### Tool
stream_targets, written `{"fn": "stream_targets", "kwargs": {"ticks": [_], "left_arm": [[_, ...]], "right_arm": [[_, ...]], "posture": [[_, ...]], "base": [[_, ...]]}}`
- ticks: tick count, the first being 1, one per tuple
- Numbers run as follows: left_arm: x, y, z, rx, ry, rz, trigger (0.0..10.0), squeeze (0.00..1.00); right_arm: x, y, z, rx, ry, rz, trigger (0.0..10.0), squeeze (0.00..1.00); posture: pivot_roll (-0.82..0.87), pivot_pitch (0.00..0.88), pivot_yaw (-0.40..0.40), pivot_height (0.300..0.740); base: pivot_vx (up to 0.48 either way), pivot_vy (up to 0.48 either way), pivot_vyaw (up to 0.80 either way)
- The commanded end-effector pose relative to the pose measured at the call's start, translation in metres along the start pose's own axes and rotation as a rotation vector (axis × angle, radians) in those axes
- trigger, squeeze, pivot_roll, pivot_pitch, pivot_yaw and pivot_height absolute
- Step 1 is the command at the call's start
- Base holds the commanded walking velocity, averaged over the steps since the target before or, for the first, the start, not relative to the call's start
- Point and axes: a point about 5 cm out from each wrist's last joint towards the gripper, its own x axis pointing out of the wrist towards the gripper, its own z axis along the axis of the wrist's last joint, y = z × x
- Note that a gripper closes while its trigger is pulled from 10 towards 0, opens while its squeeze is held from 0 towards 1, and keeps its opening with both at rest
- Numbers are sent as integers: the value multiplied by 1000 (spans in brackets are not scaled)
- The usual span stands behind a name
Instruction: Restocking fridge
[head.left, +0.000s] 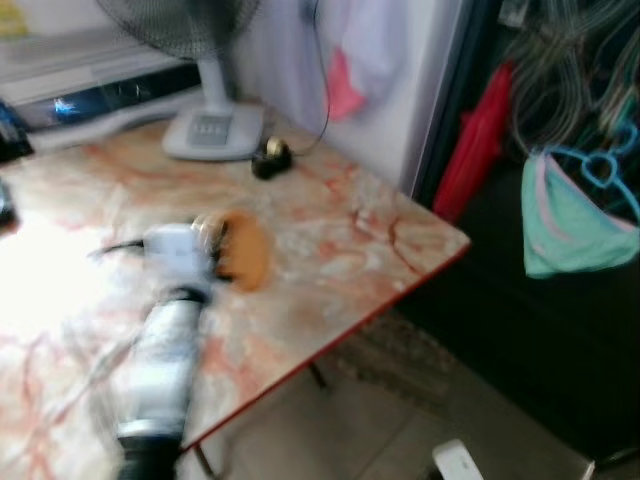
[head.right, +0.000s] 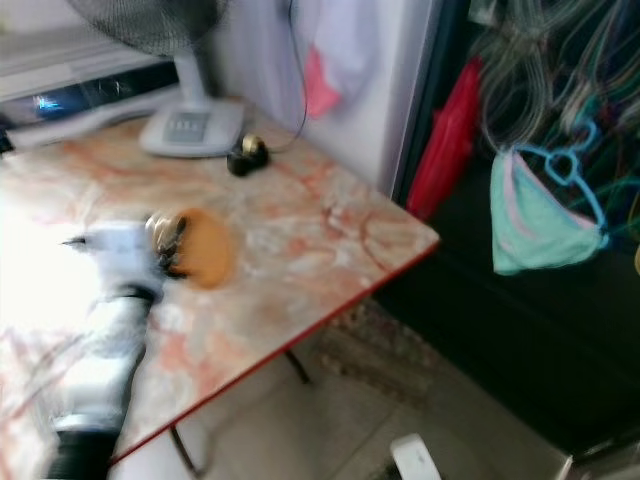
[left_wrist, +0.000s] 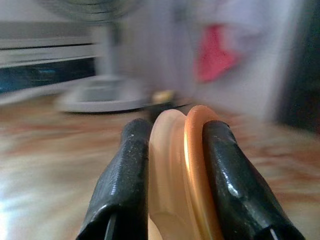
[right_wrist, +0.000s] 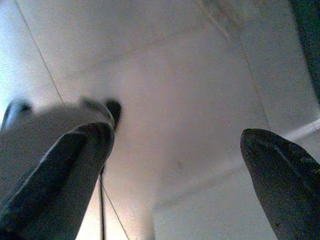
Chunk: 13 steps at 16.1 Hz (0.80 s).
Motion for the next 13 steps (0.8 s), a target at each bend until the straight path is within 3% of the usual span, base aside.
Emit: {"fn": "stream_targets", "kwargs": {"ticks": [1,13], "left_arm": [[-1,12,3,32,-16,27,10000,0],[0,10,0,25,-11,20,10000,0]], "right_arm": [[1,2,7,0,-22,4,10000,0],[1,2,7,2,-18,15,10000,0]], "posture": [[-9,0,-13,740],[-10,0,-15,740]], "base": [[0,0,-800],[0,0,-800]]}}
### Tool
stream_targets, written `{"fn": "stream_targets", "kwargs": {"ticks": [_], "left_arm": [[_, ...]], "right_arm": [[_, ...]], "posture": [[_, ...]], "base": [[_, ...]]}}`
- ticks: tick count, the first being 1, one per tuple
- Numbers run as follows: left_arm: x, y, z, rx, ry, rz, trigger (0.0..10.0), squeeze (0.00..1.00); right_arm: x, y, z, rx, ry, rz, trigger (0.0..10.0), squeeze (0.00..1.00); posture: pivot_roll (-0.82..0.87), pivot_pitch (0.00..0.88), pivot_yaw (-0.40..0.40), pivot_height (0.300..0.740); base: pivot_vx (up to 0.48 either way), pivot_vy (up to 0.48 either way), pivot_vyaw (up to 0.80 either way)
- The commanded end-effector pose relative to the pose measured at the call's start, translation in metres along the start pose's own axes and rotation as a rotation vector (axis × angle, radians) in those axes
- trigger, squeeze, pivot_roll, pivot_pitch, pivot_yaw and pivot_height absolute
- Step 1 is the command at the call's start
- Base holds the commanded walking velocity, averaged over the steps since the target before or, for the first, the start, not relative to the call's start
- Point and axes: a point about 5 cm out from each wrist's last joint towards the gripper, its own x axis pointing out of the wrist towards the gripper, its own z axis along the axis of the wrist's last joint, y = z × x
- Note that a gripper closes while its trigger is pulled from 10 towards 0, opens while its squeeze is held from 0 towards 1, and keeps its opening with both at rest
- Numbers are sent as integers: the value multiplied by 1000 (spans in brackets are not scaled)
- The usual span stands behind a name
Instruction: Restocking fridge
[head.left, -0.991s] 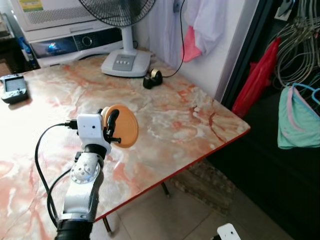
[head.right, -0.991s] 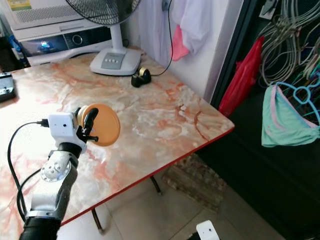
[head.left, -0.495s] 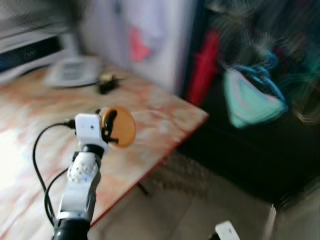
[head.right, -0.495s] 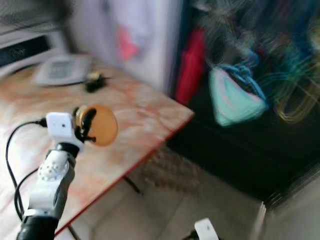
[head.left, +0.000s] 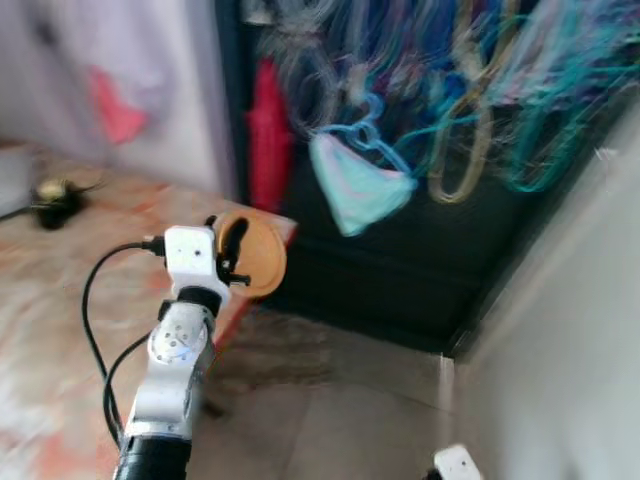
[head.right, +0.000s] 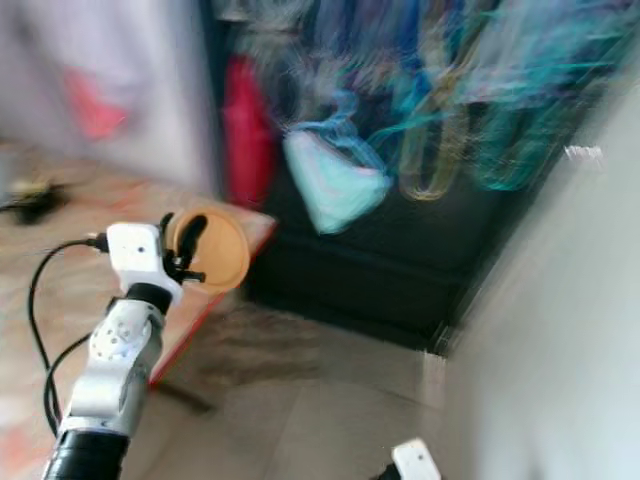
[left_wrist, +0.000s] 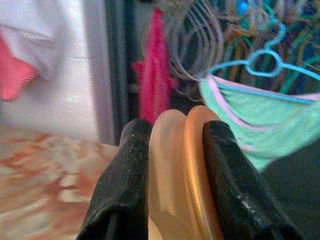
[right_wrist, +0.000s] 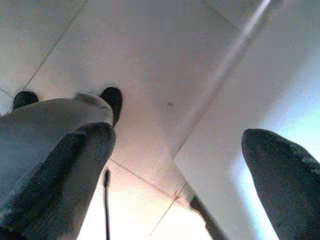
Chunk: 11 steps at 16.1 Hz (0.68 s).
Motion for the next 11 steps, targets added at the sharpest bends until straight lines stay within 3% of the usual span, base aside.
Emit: {"fn": "stream_targets", "kwargs": {"ticks": [1,11], "left_arm": [[2,-4,4,5,-20,-16,10000,0],[5,3,-10,8,31,7,10000,0]], "right_arm": [[0,-1,-1,3,2,0,10000,0],[0,2,0,9,5,26,10000,0]], "posture": [[-9,0,-16,740],[-21,0,-4,740]], "base": [[0,0,-800],[0,0,-800]]}}
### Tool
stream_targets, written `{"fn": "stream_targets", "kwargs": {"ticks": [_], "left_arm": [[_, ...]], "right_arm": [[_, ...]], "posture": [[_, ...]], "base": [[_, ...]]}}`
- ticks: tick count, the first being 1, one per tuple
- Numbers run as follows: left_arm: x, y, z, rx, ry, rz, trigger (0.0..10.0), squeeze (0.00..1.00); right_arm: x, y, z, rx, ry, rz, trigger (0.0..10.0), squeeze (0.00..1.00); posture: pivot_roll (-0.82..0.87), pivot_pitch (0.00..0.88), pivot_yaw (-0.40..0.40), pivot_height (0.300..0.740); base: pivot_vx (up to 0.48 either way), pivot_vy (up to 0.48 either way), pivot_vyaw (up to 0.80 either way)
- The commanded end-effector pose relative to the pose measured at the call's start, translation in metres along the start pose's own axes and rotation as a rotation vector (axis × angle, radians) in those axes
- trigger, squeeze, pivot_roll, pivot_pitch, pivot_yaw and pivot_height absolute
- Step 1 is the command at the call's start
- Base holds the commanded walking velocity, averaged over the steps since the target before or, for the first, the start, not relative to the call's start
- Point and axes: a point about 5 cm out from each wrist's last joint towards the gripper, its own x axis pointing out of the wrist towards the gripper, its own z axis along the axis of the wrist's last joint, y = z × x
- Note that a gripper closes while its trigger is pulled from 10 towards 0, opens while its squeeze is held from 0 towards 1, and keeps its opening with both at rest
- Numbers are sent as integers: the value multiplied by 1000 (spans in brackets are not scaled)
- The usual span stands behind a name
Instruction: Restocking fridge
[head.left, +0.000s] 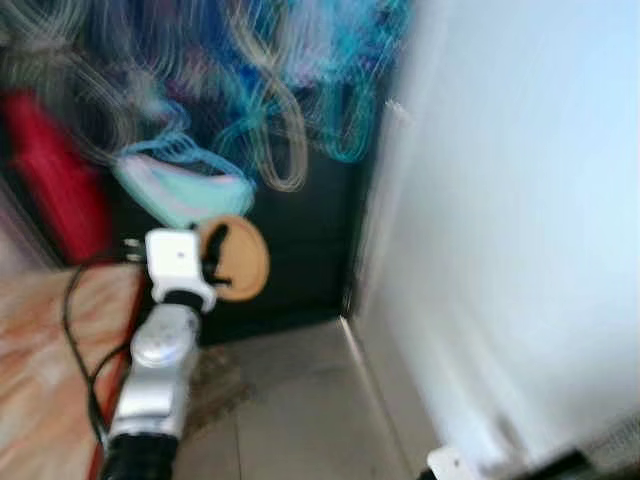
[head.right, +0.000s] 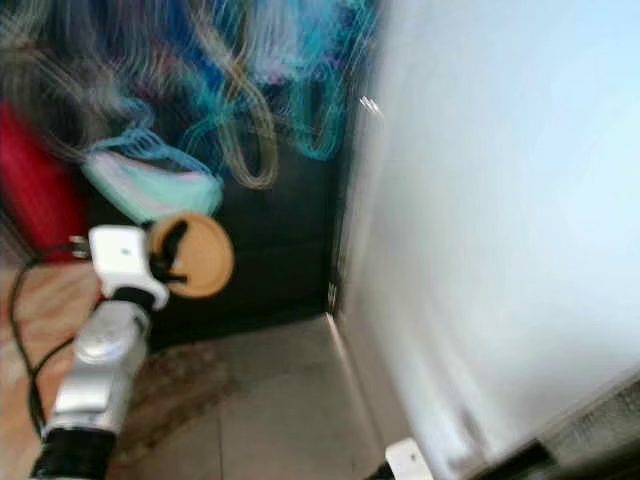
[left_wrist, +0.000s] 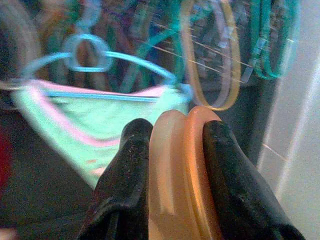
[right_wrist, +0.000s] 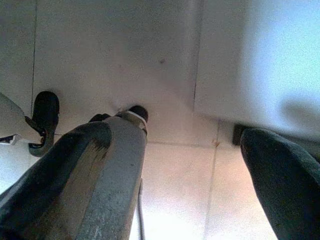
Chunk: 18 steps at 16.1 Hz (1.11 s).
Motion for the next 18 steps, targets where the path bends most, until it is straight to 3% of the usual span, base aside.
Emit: {"fn": "stream_targets", "kwargs": {"ticks": [1,3,4,7,9,11,14,17,18], "left_arm": [[2,-12,-6,-8,21,-41,10000,0],[-3,3,-33,-28,119,19,10000,0],[-4,5,-36,-31,132,25,10000,0],[-22,23,-88,-15,366,57,10000,0],[-44,40,-123,-104,568,177,10000,0],[-56,47,-138,-162,653,248,10000,0],[-87,43,-165,-212,845,289,10000,0],[-99,35,-174,-197,917,290,10000,0],[-110,34,-180,-173,971,291,10000,0]], "right_arm": [[-1,-5,-5,7,13,-13,10000,0],[0,-2,-2,21,5,-12,10000,0],[0,-1,-2,23,4,-12,10000,0],[1,4,3,42,-11,-10,10000,0],[2,6,8,61,-21,-13,10000,0],[3,9,12,73,-29,-15,10000,0],[4,7,24,123,-66,-34,10000,0],[4,1,31,188,-79,-63,10000,0],[4,-1,35,224,-85,-76,10000,0]], "posture": [[-22,0,-2,740],[-37,0,16,740],[-37,0,16,740],[-66,0,45,740],[-76,0,61,740],[-89,0,76,740],[-117,0,88,740],[-107,0,89,740],[-110,0,84,740]], "base": [[0,0,-800],[0,0,-800],[0,0,-800],[0,0,-800],[0,0,-800],[0,0,-800],[0,0,-800],[0,0,-800],[0,0,-800]]}}
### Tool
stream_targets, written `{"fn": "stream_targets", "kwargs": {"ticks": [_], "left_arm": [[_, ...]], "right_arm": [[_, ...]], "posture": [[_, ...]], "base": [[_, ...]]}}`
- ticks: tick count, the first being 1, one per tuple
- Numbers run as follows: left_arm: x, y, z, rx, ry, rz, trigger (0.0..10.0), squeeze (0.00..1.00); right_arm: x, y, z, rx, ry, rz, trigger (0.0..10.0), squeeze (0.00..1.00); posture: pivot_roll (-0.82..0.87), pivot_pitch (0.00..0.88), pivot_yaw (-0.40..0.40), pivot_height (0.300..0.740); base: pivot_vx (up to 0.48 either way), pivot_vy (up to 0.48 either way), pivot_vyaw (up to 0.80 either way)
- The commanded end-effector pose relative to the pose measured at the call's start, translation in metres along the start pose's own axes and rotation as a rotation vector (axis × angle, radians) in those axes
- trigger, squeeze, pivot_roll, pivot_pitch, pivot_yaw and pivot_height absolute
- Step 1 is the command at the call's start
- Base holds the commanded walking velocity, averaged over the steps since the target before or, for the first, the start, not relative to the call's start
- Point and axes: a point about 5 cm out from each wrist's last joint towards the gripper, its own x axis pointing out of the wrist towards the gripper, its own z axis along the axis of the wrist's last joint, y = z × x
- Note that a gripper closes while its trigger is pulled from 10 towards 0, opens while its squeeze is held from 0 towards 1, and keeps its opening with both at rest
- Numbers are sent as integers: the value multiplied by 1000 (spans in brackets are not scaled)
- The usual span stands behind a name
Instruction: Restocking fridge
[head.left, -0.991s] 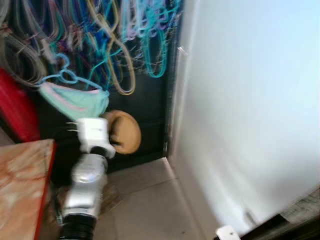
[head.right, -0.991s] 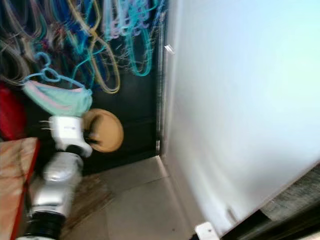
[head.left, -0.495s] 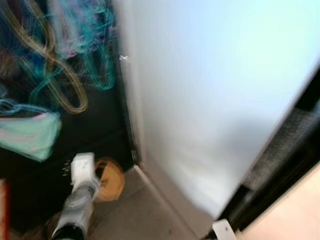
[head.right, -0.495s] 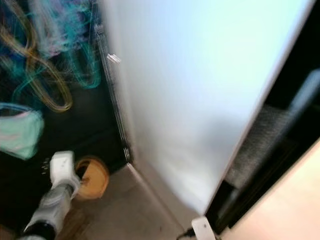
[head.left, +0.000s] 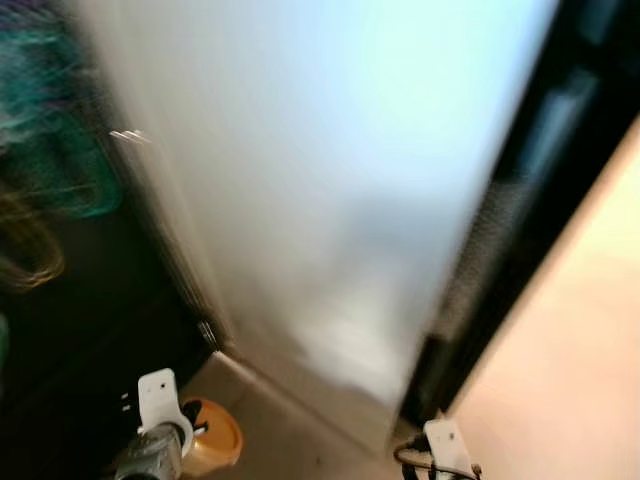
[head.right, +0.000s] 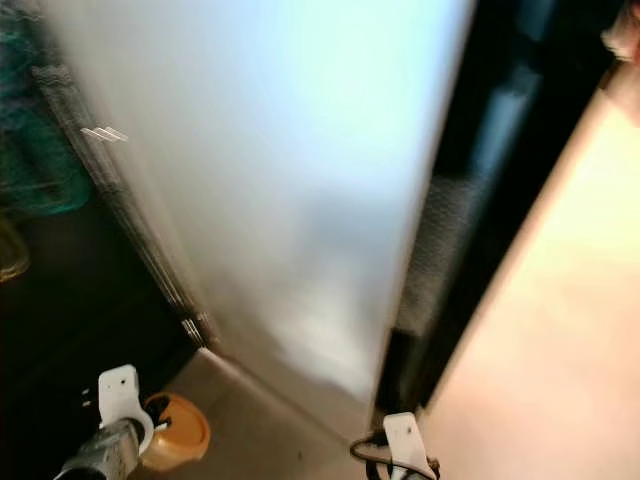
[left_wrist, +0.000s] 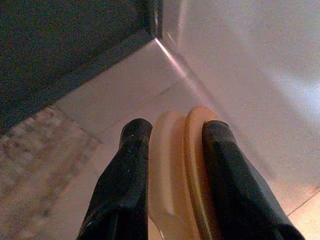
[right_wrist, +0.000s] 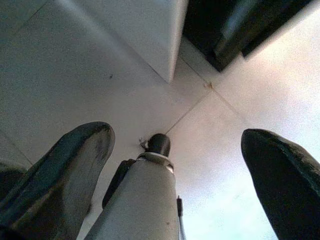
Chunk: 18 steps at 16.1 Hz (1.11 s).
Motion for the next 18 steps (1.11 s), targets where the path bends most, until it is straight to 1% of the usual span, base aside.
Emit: {"fn": "stream_targets", "kwargs": {"ticks": [1,3,4,6,8,11,14,18], "left_arm": [[-1,-3,-10,3,47,6,10000,0],[-1,-3,-13,5,60,10,10000,0],[-2,-2,-16,-9,67,15,10000,0],[-4,1,-26,-40,81,26,10000,0],[-6,5,-35,-31,106,31,10000,0],[-7,4,-37,-16,118,24,10000,0],[-6,0,-36,-11,118,13,10000,0],[-8,4,-44,-19,137,24,10000,0]], "right_arm": [[0,-6,5,40,-5,-26,10000,0],[0,-8,11,40,-19,-31,10000,0],[1,-9,13,62,-33,-43,10000,0],[0,-11,11,97,-28,-67,10000,0],[-1,-14,6,169,-21,-101,10000,0],[-1,-19,8,196,-38,-129,10000,0],[-1,-23,11,200,-39,-133,10000,0],[-1,-24,11,178,-28,-125,10000,0]], "posture": [[-115,0,82,740],[-101,0,74,740],[-91,0,65,740],[-83,0,58,740],[-114,0,58,740],[-150,0,65,740],[-155,0,60,740],[-153,0,49,740]], "base": [[0,0,-800],[0,0,-800],[0,0,0],[0,0,0],[0,0,0],[0,0,0],[0,0,-696],[0,0,-800]]}}
